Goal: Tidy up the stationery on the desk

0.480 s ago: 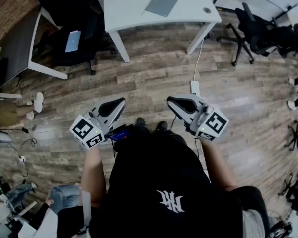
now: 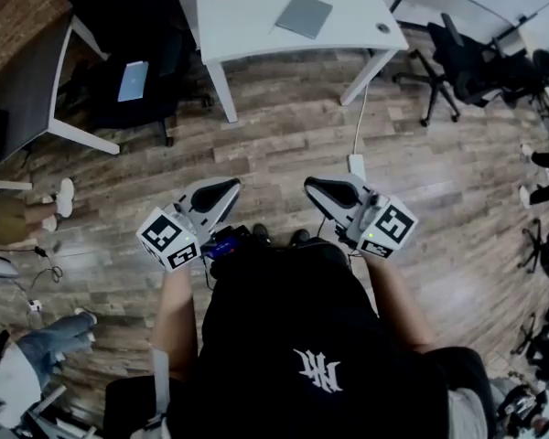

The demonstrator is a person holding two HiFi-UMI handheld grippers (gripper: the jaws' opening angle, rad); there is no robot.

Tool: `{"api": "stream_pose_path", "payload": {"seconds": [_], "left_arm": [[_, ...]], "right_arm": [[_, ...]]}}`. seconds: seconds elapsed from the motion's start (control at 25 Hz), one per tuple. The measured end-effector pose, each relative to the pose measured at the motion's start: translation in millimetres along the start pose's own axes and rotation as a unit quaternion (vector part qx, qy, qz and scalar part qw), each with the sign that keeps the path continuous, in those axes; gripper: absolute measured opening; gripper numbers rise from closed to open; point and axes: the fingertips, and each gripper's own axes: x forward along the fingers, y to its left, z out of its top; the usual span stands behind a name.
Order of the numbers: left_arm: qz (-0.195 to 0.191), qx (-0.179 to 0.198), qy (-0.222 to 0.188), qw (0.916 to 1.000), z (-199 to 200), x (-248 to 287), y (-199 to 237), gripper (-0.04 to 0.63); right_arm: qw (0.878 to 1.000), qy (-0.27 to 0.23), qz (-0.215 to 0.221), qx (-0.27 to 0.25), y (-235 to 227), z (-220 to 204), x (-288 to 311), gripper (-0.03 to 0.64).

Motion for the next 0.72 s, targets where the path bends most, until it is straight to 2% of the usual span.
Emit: {"api": "stream_pose_path", "payload": {"seconds": [0.2, 0.44, 0.72], "left_arm": [[-0.002, 0.000, 0.007, 1.0000, -8, -12, 15, -0.002], [-0.018, 0.024, 0.026, 0.9992, -4, -7, 17, -0.002], [-0.031, 0.020, 0.026, 0.9990, -5, 1, 22, -0.002]], "right_arm": [[1.000, -0.002, -0.002, 0.002, 9, -6, 13, 0.041], [1.000, 0.013, -0.021, 0.003, 3, -9, 12, 0.041], [0.999, 0.028, -0.034, 0.007, -3, -11, 9, 0.041]]}}
